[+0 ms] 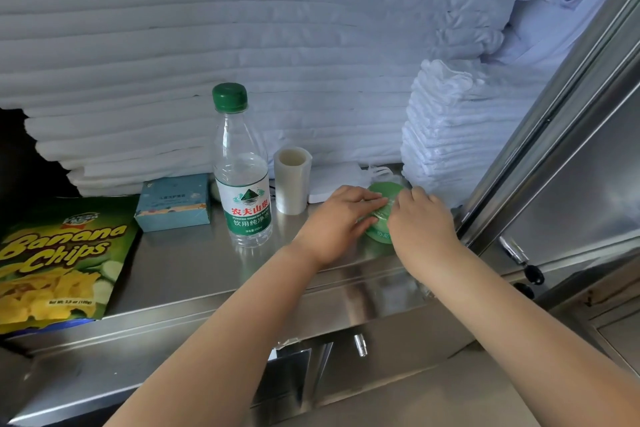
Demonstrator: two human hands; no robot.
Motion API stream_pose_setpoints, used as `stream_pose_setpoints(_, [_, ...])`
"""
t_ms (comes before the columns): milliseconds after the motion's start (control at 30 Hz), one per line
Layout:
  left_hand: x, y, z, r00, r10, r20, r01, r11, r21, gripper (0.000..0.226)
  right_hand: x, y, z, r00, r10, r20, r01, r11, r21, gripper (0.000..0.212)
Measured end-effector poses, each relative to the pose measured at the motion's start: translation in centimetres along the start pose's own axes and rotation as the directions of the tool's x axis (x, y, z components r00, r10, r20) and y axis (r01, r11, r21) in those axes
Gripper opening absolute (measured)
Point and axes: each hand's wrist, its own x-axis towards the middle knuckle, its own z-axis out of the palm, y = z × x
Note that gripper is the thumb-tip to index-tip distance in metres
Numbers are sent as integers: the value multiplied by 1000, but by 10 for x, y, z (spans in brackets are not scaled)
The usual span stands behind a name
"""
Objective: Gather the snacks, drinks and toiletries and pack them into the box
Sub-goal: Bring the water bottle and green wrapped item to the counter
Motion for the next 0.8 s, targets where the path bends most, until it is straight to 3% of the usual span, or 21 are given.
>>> stream_pose_setpoints(133, [12, -3, 5, 1000, 17, -23, -18, 999, -42, 34, 11, 4, -7, 984, 47, 174, -33, 996, -78, 44])
stream_pose_setpoints(300, [21, -9, 11, 998, -4, -62, -2, 995, -101, 35, 17, 3, -5, 955, 131, 267, -140, 990, 15, 54])
stream_pose_setpoints(500, [26, -13, 18, 991, 132, -31, -129, 988, 84, 47, 21, 12, -2, 949, 174, 263, -238, 943, 234, 66])
stream_pose_setpoints(633, [35, -19, 18, 993, 114, -24, -112, 989, 93, 40, 13, 0, 2, 941, 287, 177, -336, 832, 441, 79])
stream_pose_setpoints(733, [42, -22, 19, 996, 86, -4, -86, 994, 71, 39, -4, -17, 15, 955, 291, 46, -267, 787, 556, 77])
stream_pose_setpoints(800, [46, -25, 20, 997, 82, 5, -83, 994, 67, 39, -13, -25, 24, 967, 251, 49, -227, 754, 616, 75])
